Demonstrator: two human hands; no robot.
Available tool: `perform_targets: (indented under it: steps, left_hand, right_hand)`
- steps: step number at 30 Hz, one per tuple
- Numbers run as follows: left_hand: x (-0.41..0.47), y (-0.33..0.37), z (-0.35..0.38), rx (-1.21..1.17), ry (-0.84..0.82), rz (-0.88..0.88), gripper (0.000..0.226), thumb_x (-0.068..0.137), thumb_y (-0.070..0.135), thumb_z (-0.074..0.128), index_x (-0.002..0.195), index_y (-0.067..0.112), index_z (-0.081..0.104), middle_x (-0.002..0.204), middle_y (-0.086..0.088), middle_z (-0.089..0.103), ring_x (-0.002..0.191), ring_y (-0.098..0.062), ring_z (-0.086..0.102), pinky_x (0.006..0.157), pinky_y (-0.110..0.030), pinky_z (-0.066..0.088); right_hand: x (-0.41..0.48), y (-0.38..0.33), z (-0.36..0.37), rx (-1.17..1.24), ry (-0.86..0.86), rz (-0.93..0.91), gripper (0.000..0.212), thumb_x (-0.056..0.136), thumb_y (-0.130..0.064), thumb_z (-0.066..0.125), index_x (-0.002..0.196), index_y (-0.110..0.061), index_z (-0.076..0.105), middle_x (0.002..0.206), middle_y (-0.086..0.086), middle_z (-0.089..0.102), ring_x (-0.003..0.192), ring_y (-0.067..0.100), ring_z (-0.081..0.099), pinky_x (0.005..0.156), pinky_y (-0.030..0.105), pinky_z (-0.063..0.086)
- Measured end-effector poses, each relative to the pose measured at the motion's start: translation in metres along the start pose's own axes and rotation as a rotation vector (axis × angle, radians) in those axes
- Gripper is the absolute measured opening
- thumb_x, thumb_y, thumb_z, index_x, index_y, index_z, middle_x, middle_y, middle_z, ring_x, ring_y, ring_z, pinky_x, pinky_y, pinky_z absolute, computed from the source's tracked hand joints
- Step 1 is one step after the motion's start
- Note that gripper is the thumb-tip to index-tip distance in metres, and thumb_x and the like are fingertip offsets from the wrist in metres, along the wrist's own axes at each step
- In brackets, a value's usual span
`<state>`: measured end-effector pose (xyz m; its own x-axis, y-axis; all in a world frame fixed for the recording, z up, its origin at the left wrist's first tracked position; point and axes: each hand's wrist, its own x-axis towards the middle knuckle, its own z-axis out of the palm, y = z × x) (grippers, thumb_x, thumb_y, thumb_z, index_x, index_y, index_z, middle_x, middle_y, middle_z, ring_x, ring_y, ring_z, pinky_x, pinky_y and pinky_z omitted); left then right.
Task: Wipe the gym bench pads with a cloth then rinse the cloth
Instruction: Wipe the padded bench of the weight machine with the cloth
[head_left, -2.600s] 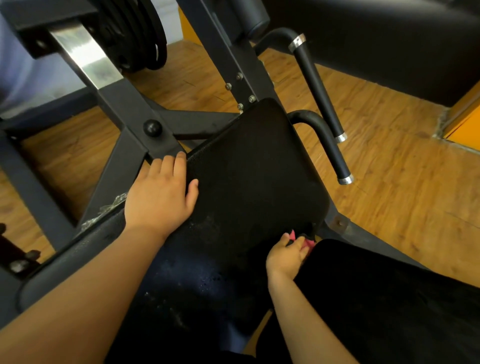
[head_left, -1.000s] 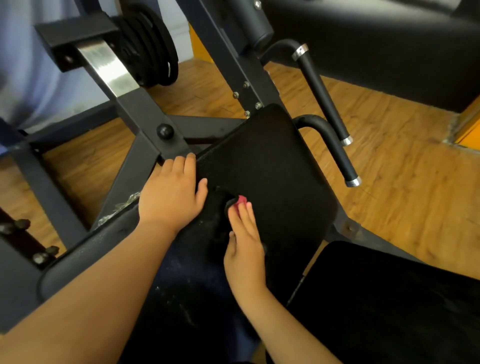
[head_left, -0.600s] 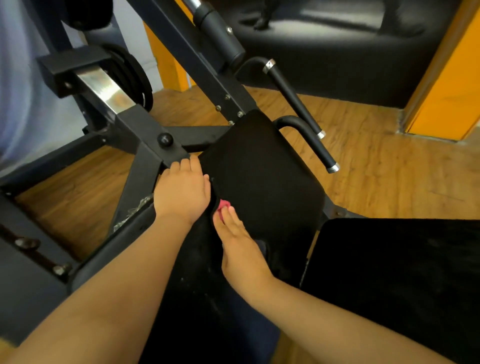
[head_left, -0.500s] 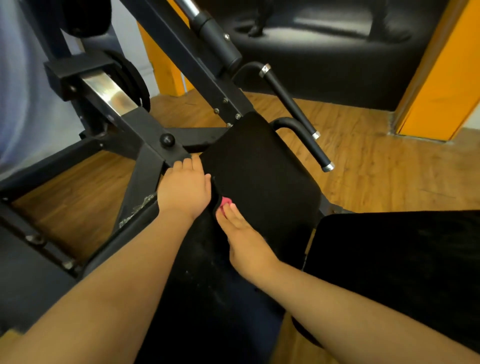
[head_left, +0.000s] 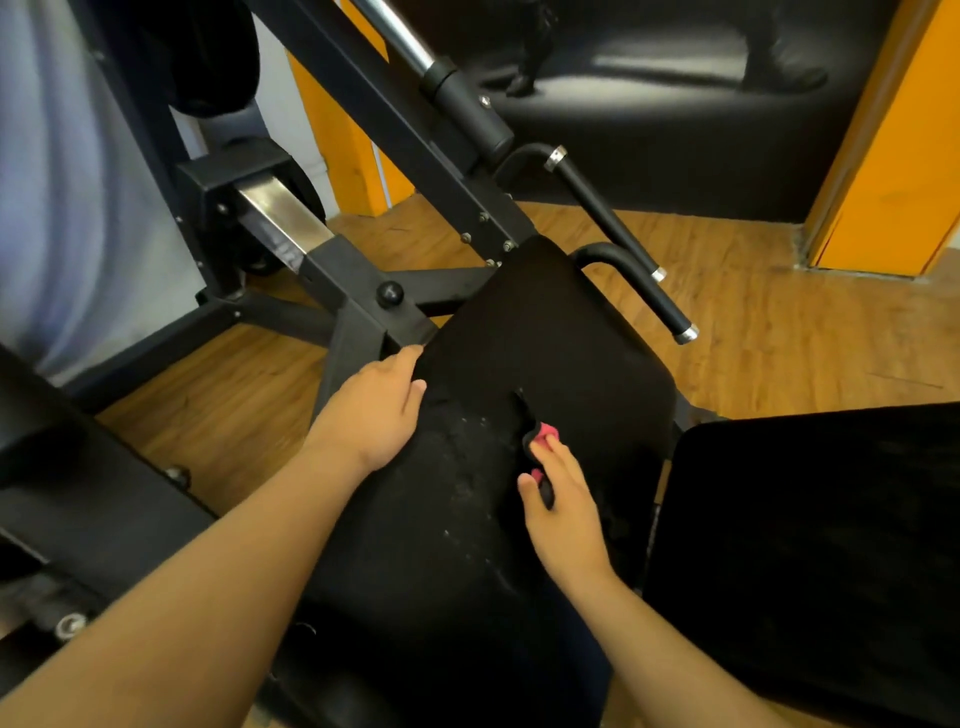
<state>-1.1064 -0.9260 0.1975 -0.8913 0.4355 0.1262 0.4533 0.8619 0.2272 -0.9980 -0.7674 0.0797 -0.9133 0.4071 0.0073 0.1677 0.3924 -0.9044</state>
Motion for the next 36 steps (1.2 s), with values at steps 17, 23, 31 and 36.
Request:
perform_targets:
  steps: [17,23,31,36]
  left_hand:
    - [0.0,-0.008,0.003,-0.126,0.084,-0.006,0.04,0.102,0.018,0.036,0.142,0.02,0.042,0.125,-0.011,0.061,0.112,-0.032,0.058,0.092,-0.042,0.047]
    - [-0.004,0.002,0.0,0.157,0.252,-0.106,0.017,0.098,0.016,0.036,0.107,0.014,0.051,0.096,-0.004,0.06,0.091,-0.022,0.058,0.063,-0.03,0.036]
    - [-0.005,0.005,0.003,0.109,0.313,-0.117,0.019,0.098,0.013,0.038,0.115,0.015,0.046,0.105,-0.003,0.057,0.094,-0.023,0.058,0.061,-0.032,0.037]
    - [-0.012,0.008,-0.003,-0.079,0.38,-0.101,0.015,0.096,0.011,0.043,0.11,0.015,0.043,0.103,-0.001,0.048,0.077,-0.016,0.049,0.059,-0.031,0.036]
  right_hand:
    - [0.029,-0.089,0.03,-0.082,-0.13,-0.295,0.055,0.101,-0.007,0.041,0.152,-0.016,0.022,0.16,-0.008,0.011,0.146,0.003,0.001,0.11,0.012,0.004]
    - [0.07,-0.106,0.027,-0.34,-0.257,-0.571,0.056,0.099,-0.003,0.04,0.152,-0.012,0.022,0.16,-0.002,0.014,0.147,0.007,0.001,0.112,0.013,0.003]
    - [0.105,-0.108,0.016,-0.378,-0.268,-0.726,0.046,0.096,0.002,0.04,0.139,-0.013,0.048,0.147,-0.001,0.044,0.143,0.006,0.02,0.106,0.006,0.011]
    - [0.091,-0.113,0.013,-0.388,-0.424,-0.836,0.044,0.096,-0.002,0.043,0.138,-0.015,0.05,0.145,0.002,0.047,0.136,0.012,0.036,0.106,0.014,0.022]
